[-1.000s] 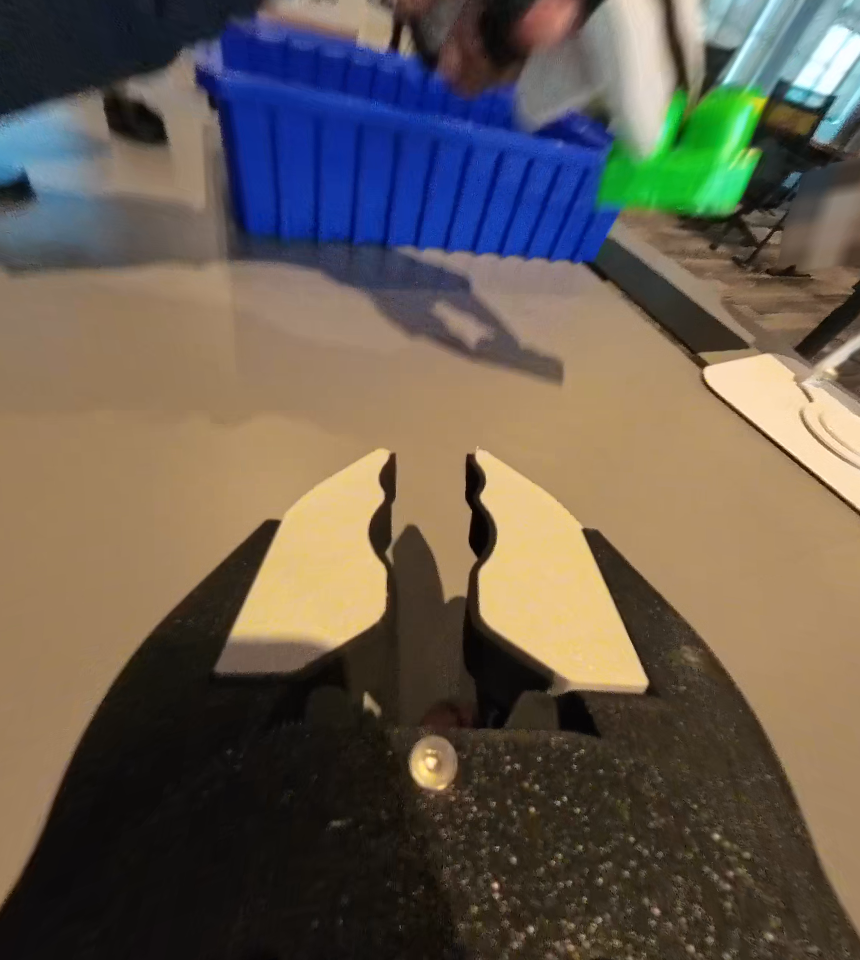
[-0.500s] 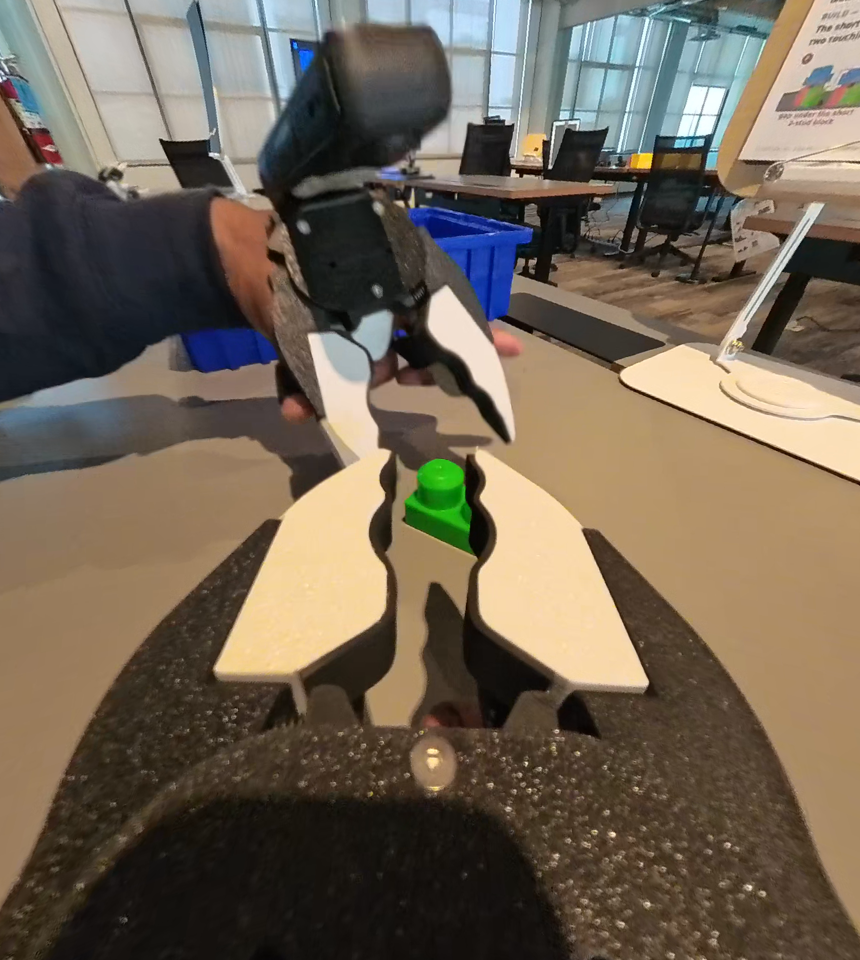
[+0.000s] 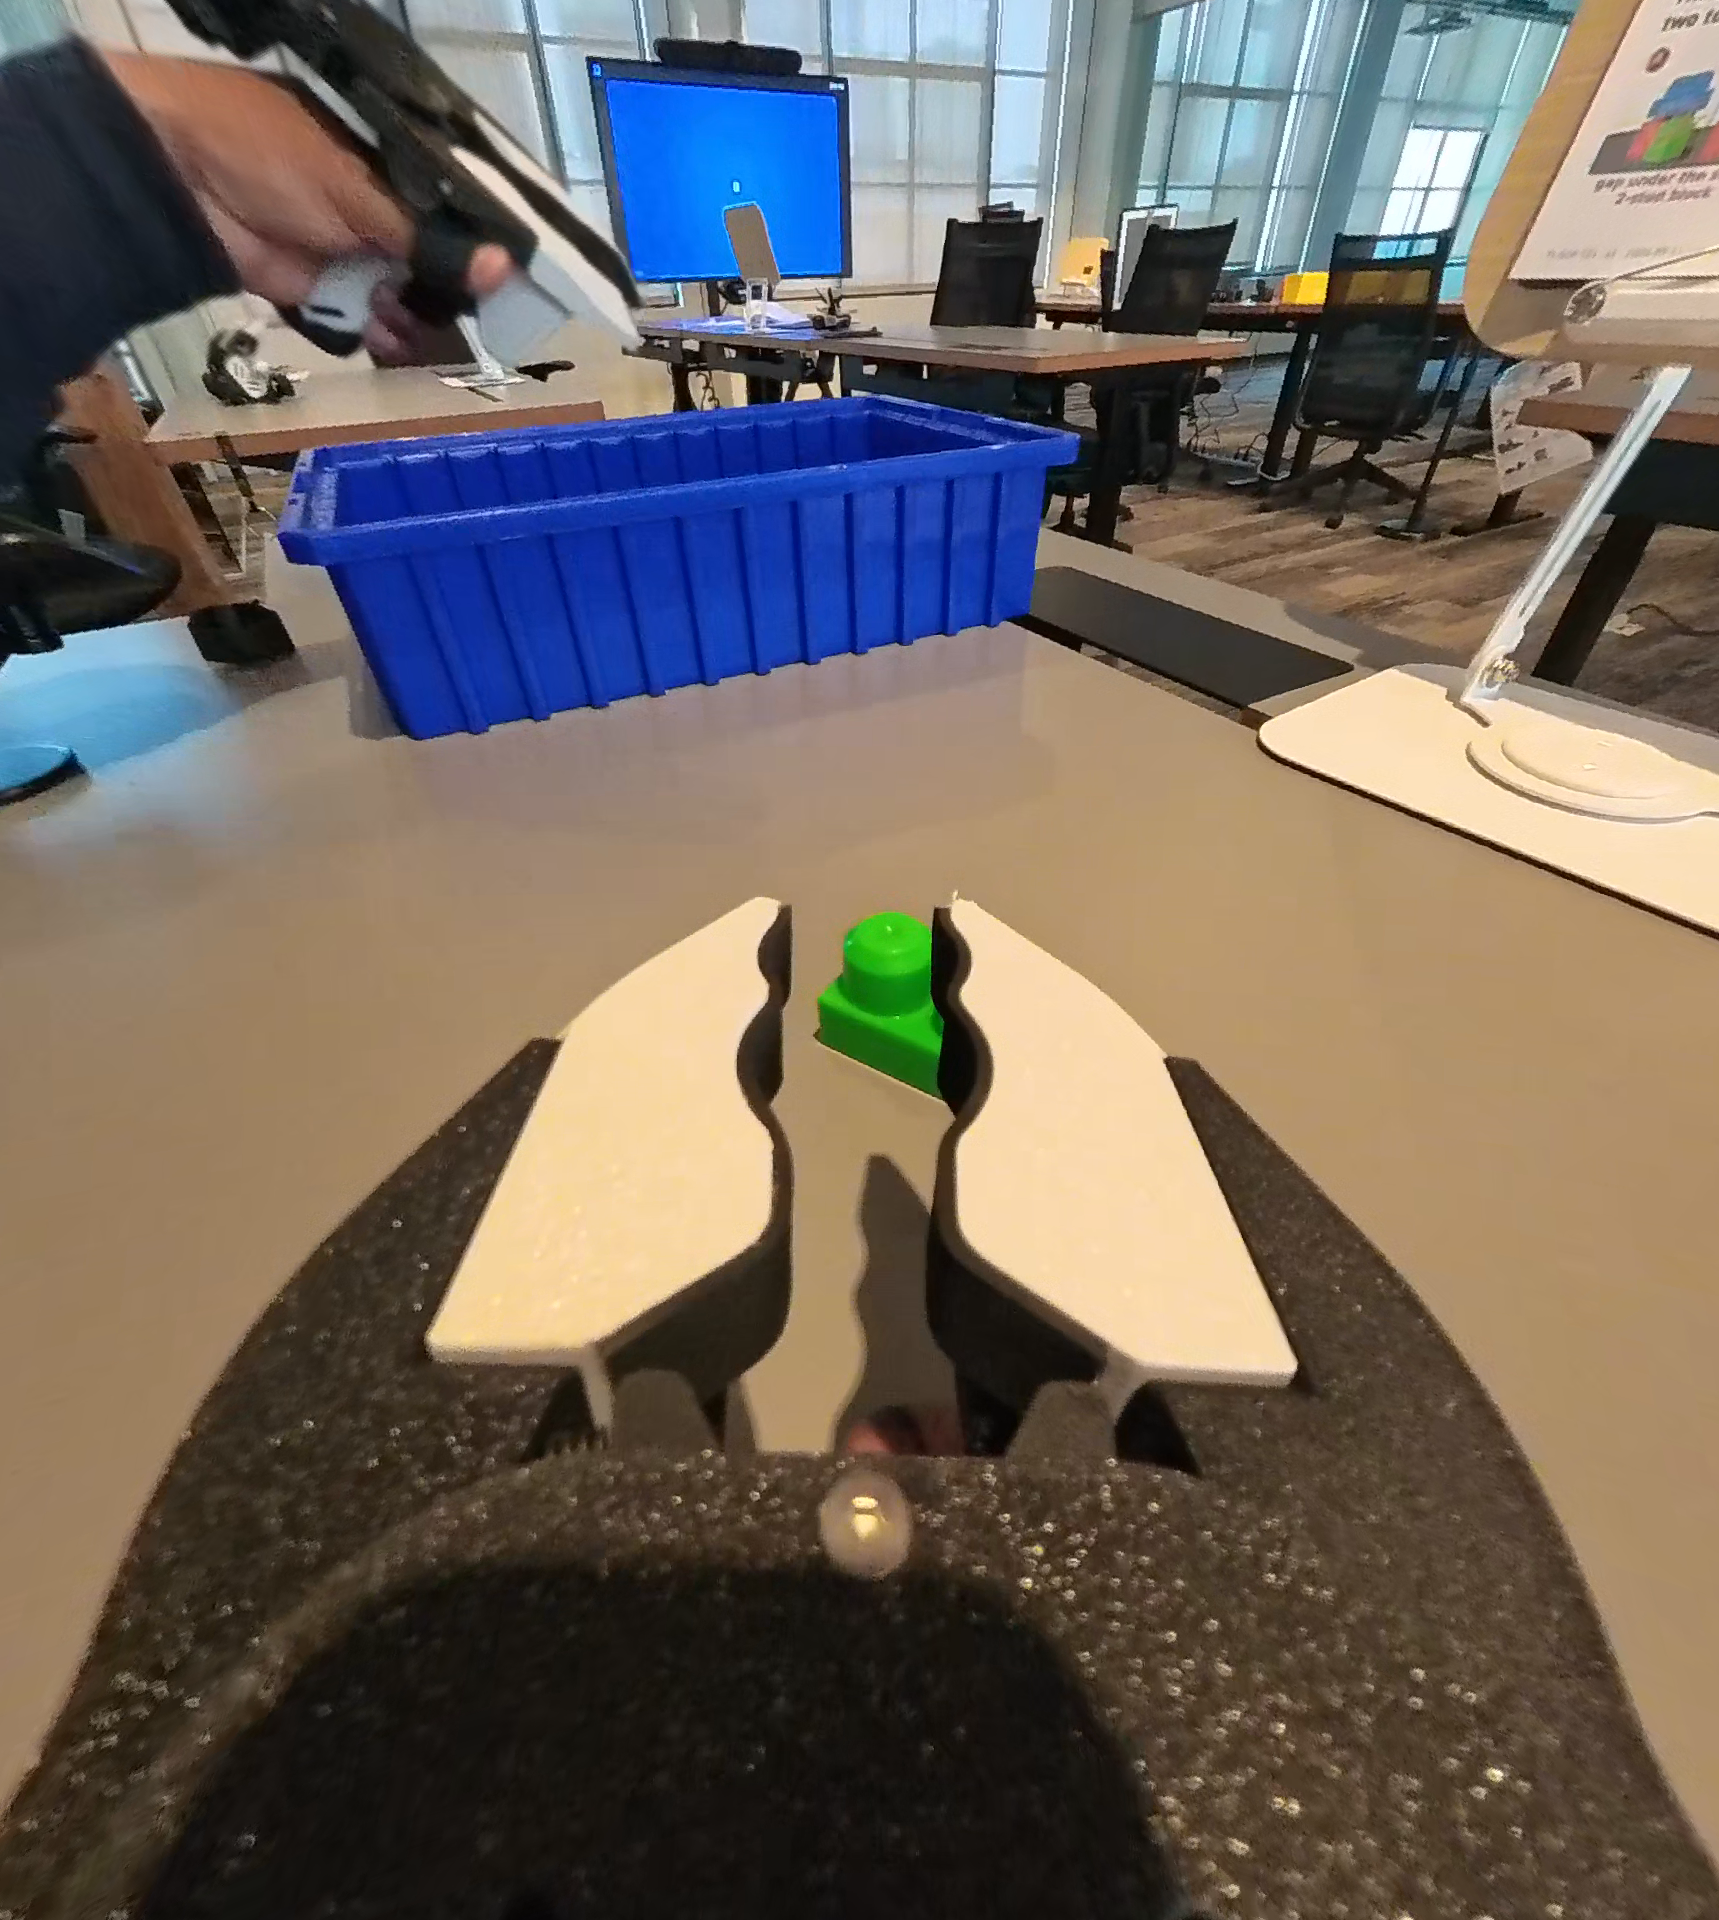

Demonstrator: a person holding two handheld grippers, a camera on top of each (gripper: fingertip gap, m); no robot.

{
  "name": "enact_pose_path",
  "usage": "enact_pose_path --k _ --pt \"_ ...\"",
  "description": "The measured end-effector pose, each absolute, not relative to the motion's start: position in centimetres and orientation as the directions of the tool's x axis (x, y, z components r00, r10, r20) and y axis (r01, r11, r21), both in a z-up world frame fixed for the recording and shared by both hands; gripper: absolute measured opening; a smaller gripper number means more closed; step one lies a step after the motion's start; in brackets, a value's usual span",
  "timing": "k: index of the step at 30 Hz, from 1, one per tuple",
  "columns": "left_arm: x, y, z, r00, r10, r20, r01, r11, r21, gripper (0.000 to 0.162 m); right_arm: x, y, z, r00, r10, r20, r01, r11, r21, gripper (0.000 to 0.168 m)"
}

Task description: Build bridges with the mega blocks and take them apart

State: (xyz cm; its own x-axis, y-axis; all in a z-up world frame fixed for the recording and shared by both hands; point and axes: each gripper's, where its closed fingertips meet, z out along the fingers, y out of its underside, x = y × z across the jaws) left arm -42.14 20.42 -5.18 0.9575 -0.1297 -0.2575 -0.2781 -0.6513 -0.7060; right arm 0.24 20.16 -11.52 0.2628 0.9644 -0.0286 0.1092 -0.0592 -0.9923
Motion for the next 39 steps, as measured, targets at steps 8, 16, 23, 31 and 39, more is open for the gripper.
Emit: enact_pose_path --k 8,16,23,31,39 --pt "-48.3 24.9 -11.8 0.752 -0.232 -0.618 -0.553 -0.732 -0.398 0.056 0.2 20.1 -11.5 0.263 0.965 -0.015 0.112 -0.046 -0.993 0.026" --pt "-50.9 28.7 -16.3 0.752 -0.208 -0.626 -0.498 -0.801 -0.332 0.049 0.2 20.0 -11.4 0.235 0.971 -0.045 0.1 -0.071 -0.992 0.025" --pt "-53.1 28.7 -18.0 0.711 -0.186 -0.679 -0.468 -0.845 -0.258 0.021 0.3 20.1 -11.3 0.214 0.973 -0.088 0.085 -0.108 -0.991 0.025" --pt "-46.1 28.9 -9.6 0.852 -0.05 -0.521 -0.431 -0.633 -0.643 0.004 0.5 20.3 -11.1 0.222 0.97 -0.095 0.065 -0.112 -0.992 0.025" --pt "-15.4 22.6 1.3 0.802 -0.598 0.016 0.032 0.015 -0.999 0.004 1.1 19.0 -8.3 0.197 0.98 0.006 -0.064 0.019 -0.998 0.027"
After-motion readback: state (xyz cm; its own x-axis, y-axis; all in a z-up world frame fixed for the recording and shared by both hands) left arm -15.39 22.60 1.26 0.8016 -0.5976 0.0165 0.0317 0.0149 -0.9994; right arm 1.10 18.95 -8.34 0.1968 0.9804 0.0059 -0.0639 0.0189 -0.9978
